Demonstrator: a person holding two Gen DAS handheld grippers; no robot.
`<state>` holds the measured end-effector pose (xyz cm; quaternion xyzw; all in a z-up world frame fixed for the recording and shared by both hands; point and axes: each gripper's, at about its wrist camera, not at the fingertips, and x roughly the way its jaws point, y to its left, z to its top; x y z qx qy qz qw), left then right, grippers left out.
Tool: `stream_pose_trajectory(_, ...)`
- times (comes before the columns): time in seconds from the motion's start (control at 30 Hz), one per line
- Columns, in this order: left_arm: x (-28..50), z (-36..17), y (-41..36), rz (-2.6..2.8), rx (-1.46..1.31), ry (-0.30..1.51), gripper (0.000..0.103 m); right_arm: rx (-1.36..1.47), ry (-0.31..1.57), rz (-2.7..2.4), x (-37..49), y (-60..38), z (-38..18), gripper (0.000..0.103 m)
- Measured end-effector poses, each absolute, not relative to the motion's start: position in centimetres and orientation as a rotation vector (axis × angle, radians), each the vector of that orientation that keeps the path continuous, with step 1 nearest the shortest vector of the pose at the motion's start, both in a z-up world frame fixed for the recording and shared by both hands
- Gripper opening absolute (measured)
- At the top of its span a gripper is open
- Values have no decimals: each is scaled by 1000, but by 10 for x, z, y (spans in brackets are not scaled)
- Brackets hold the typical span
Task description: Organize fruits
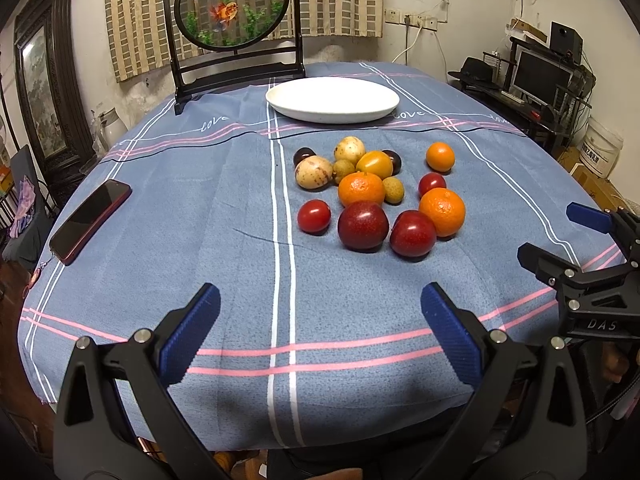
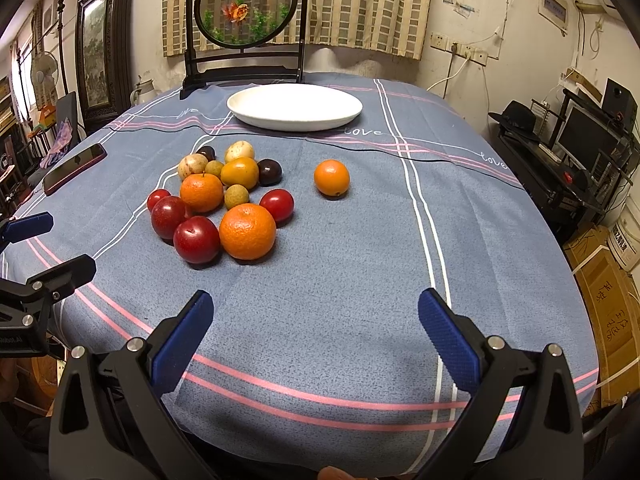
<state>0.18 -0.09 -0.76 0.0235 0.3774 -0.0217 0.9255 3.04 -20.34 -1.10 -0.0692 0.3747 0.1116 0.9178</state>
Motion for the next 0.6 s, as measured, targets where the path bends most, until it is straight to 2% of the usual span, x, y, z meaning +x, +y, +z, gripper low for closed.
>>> stream_pose_trajectory(0.37, 4, -10, -1, -60, 30, 782, 101, -140, 770, 237, 30, -203, -16, 102)
stream_pose_trajectory(0.6, 7, -17, 6, -62, 5, 774, 101, -14, 617, 357, 22, -213, -16, 102)
